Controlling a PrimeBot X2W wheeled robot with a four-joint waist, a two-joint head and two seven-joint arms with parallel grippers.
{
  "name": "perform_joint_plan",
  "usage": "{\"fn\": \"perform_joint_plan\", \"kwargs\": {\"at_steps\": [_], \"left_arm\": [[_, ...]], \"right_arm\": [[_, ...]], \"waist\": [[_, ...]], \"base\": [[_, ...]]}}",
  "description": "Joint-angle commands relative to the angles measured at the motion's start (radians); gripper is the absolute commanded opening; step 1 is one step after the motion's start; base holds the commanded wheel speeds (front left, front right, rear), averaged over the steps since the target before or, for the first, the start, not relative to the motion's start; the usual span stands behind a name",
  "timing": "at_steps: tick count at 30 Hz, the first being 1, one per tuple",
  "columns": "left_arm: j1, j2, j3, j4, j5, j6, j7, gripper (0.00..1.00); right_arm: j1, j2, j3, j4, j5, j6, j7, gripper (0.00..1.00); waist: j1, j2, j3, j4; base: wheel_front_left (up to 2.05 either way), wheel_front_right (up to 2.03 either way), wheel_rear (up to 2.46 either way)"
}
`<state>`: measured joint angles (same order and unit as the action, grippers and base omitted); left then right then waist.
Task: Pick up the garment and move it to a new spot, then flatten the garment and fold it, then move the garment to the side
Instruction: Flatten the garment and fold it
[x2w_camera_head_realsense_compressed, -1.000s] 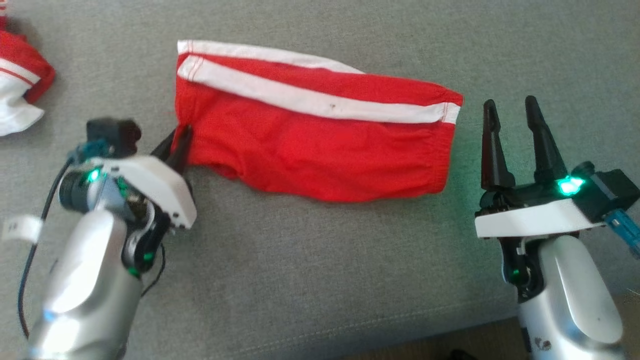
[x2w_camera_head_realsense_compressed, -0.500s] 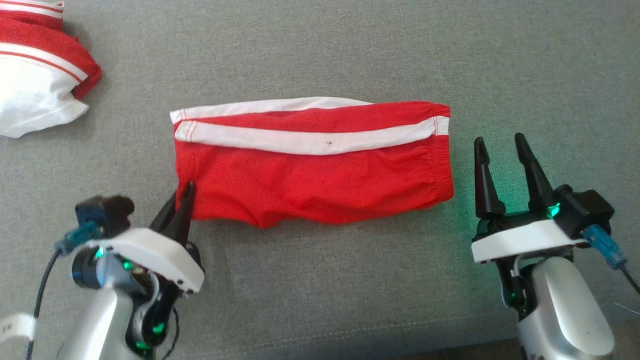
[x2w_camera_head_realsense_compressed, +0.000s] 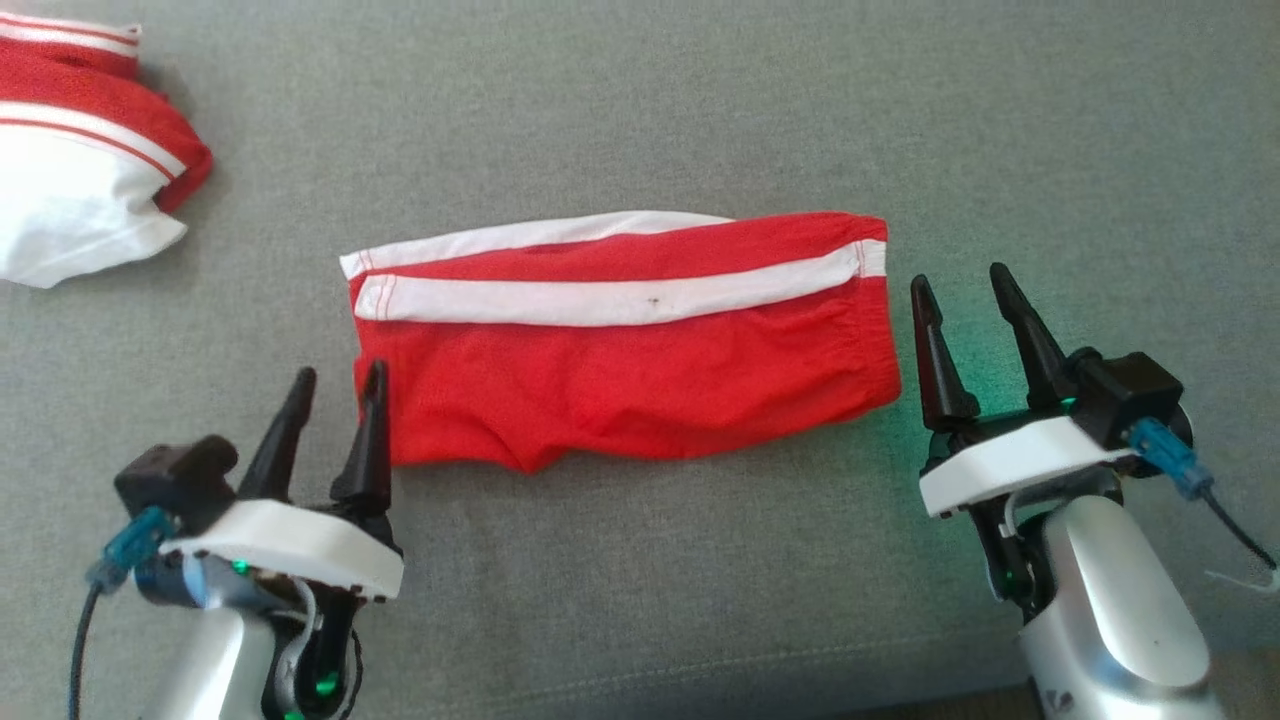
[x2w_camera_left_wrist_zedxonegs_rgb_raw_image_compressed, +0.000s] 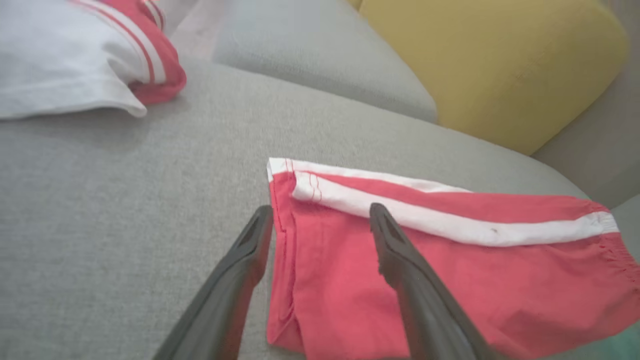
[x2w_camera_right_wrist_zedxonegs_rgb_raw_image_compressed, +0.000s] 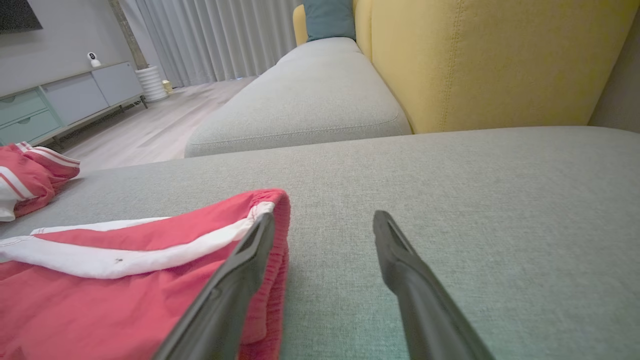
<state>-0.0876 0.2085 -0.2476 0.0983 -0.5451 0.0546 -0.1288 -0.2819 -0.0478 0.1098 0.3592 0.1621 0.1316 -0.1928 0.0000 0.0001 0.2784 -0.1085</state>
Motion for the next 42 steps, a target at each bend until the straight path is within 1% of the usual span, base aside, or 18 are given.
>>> {"fn": "perform_joint_plan", "kwargs": {"at_steps": [1, 5, 8, 11, 17, 20, 28, 32, 33, 34, 35, 37, 38, 39, 40, 41, 42], "left_arm": [[-0.015, 0.007, 0.038, -0.033, 0.009, 0.005, -0.014, 1.0], [-0.009, -0.001, 0.041, -0.044, 0.053, 0.024, -0.087, 1.0], [0.0, -0.013, 0.048, -0.054, 0.078, 0.039, -0.112, 1.0], [0.01, -0.025, 0.052, -0.058, 0.095, 0.048, -0.123, 1.0], [0.018, -0.051, 0.057, -0.057, 0.108, 0.044, -0.13, 1.0], [0.014, -0.061, 0.062, -0.051, 0.112, 0.038, -0.132, 1.0], [0.006, -0.087, 0.084, -0.05, 0.135, 0.021, -0.133, 1.0], [0.008, -0.094, 0.098, -0.049, 0.148, 0.01, -0.133, 1.0], [0.009, -0.096, 0.101, -0.049, 0.151, 0.007, -0.133, 1.0], [0.01, -0.097, 0.103, -0.048, 0.154, 0.005, -0.133, 1.0], [0.011, -0.099, 0.106, -0.047, 0.157, 0.002, -0.133, 1.0], [0.013, -0.101, 0.11, -0.046, 0.163, -0.002, -0.133, 1.0], [0.014, -0.102, 0.113, -0.045, 0.165, -0.005, -0.133, 1.0], [0.015, -0.102, 0.115, -0.045, 0.168, -0.007, -0.133, 1.0], [0.016, -0.103, 0.117, -0.044, 0.171, -0.009, -0.133, 1.0], [0.018, -0.103, 0.12, -0.044, 0.173, -0.01, -0.133, 1.0], [0.02, -0.103, 0.122, -0.043, 0.176, -0.01, -0.133, 1.0]], "right_arm": [[-0.025, -0.002, 0.016, -0.03, -0.007, -0.001, 0.002, 1.0], [-0.035, -0.002, 0.019, -0.051, 0.011, -0.001, 0.077, 1.0], [-0.045, -0.003, 0.032, -0.066, 0.023, -0.001, 0.161, 1.0], [-0.055, -0.019, 0.042, -0.077, 0.035, -0.001, 0.259, 1.0], [-0.074, -0.06, 0.047, -0.063, 0.063, -0.001, 0.459, 1.0], [-0.082, -0.078, 0.054, -0.047, 0.098, -0.001, 0.537, 1.0], [-0.103, -0.123, 0.092, 0.018, 0.207, -0.001, 0.667, 1.0], [-0.113, -0.129, 0.119, 0.056, 0.258, -0.001, 0.711, 1.0], [-0.116, -0.128, 0.123, 0.066, 0.271, -0.001, 0.718, 0.98], [-0.119, -0.129, 0.128, 0.075, 0.281, -0.001, 0.724, 0.88], [-0.122, -0.131, 0.133, 0.084, 0.288, -0.001, 0.725, 0.73], [-0.129, -0.131, 0.142, 0.103, 0.306, -0.001, 0.729, 0.49], [-0.134, -0.131, 0.147, 0.112, 0.314, -0.001, 0.728, 0.42], [-0.138, -0.13, 0.152, 0.12, 0.323, -0.001, 0.725, 0.32], [-0.144, -0.131, 0.158, 0.128, 0.33, -0.001, 0.722, 0.1], [-0.151, -0.133, 0.163, 0.136, 0.337, -0.001, 0.717, 0.0], [-0.158, -0.137, 0.168, 0.141, 0.343, -0.001, 0.712, 0.0]], "waist": [[0.0, -0.0001, -0.009, 0.003], [0.0, -0.0001, -0.039, 0.015], [0.0, -0.0001, -0.058, 0.028], [0.0, -0.0001, -0.07, 0.046], [0.0, -0.0001, -0.065, 0.084], [0.0, -0.0001, -0.056, 0.103], [0.0, -0.0001, -0.048, 0.133], [0.0, -0.0001, -0.052, 0.14], [0.0, -0.0001, -0.053, 0.14], [0.0, -0.0001, -0.055, 0.141], [0.0, -0.0001, -0.056, 0.141], [0.0, -0.0001, -0.058, 0.141], [0.0, -0.0001, -0.059, 0.14], [0.0, -0.0001, -0.059, 0.139], [0.0, -0.0001, -0.061, 0.137], [0.0, -0.0001, -0.063, 0.135], [0.0, -0.0001, -0.065, 0.132]], "base": [[0.0, 0.0, 0.0], [0.0, 0.0, 0.0], [0.0, 0.0, 0.0], [0.0, 0.0, 0.0], [0.0, 0.0, 0.0], [0.0, 0.0, 0.0], [0.0, 0.0, 0.0], [0.0, 0.0, 0.0], [0.0, 0.0, 0.0], [0.0, 0.0, 0.0], [0.0, 0.0, 0.0], [0.0, 0.0, 0.0], [0.0, 0.0, 0.0], [0.0, 0.0, 0.0], [0.0, 0.0, 0.0], [0.0, 0.0, 0.0], [0.0, 0.0, 0.0]]}}
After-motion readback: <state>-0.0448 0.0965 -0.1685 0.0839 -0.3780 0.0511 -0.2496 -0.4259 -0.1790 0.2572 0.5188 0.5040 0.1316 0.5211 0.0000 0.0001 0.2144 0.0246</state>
